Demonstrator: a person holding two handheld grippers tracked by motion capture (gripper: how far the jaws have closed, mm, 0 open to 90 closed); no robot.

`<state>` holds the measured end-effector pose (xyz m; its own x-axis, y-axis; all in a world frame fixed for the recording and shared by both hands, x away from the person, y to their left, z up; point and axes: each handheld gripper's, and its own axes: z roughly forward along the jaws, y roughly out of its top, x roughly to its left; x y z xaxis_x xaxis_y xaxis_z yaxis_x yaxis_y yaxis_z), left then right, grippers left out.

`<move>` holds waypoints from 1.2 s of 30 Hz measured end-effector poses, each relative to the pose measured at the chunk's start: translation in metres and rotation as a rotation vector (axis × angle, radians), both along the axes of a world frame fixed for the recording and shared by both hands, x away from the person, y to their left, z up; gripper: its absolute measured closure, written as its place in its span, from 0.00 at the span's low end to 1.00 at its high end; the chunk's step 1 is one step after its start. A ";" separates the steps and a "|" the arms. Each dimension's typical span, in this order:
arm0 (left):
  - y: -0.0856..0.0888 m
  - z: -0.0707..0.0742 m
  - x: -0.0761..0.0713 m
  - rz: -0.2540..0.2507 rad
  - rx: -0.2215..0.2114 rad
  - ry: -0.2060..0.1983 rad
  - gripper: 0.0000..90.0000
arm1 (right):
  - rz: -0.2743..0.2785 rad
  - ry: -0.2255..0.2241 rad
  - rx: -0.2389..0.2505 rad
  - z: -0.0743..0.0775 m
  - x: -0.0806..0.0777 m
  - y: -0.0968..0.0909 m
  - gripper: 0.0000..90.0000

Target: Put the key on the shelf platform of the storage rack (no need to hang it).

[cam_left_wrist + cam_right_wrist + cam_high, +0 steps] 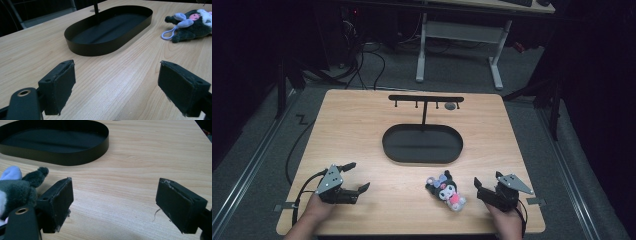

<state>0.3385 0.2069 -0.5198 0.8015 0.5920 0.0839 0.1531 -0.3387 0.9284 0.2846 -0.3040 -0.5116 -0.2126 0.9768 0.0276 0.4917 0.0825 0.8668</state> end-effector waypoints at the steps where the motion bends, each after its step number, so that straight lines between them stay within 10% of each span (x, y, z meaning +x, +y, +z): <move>1: 0.000 0.000 0.000 0.002 -0.001 -0.001 0.17 | -0.003 0.005 -0.003 0.000 0.000 0.000 0.15; 13: -0.001 0.000 -0.001 0.005 0.017 -0.010 0.17 | 0.009 -0.004 -0.015 -0.001 -0.002 0.000 0.14; 36: -0.001 0.000 -0.001 0.018 0.011 -0.013 0.17 | 0.026 0.134 -0.074 0.004 0.004 0.009 0.17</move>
